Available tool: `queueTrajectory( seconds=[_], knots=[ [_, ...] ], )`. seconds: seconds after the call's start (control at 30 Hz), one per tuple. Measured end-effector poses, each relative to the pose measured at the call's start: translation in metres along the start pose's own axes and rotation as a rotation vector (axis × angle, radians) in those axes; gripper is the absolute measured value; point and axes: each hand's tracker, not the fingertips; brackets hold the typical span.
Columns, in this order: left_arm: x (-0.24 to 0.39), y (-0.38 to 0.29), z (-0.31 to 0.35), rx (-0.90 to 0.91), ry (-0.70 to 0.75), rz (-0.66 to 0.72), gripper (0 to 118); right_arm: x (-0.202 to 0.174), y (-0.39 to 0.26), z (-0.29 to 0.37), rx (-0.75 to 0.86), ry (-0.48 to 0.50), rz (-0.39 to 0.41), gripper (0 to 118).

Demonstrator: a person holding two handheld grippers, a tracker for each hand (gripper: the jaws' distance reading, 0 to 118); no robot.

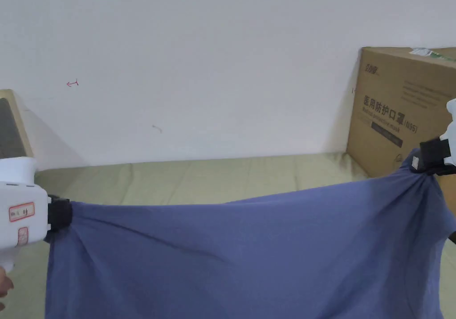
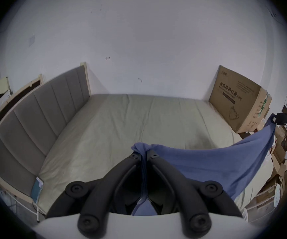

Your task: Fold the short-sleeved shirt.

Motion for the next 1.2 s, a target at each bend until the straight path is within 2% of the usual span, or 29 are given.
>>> queueTrajectory(
  seconds=[0.13,0.37,0.57,0.77,0.97,1.2],
  knots=[
    [0.003,0.035,0.003,0.047,0.035,-0.038,4,-0.007,0.022,0.005,0.036,0.022,-0.051,6],
    [-0.009,0.116,-0.019,0.119,0.085,0.000,4,-0.030,0.103,-0.004,0.117,0.052,-0.120,6],
    [-0.021,0.193,-0.042,0.204,0.127,0.020,4,-0.051,0.186,-0.017,0.205,0.053,-0.119,6],
    [-0.031,0.256,-0.071,0.294,0.167,0.046,4,-0.085,0.246,-0.022,0.278,0.050,-0.162,6],
    [-0.035,0.280,-0.107,0.338,0.222,0.034,4,-0.101,0.274,-0.045,0.300,0.030,-0.136,6],
    [-0.040,0.241,-0.193,0.232,0.271,0.063,4,-0.110,0.241,-0.132,0.201,-0.035,-0.046,6]
  ],
)
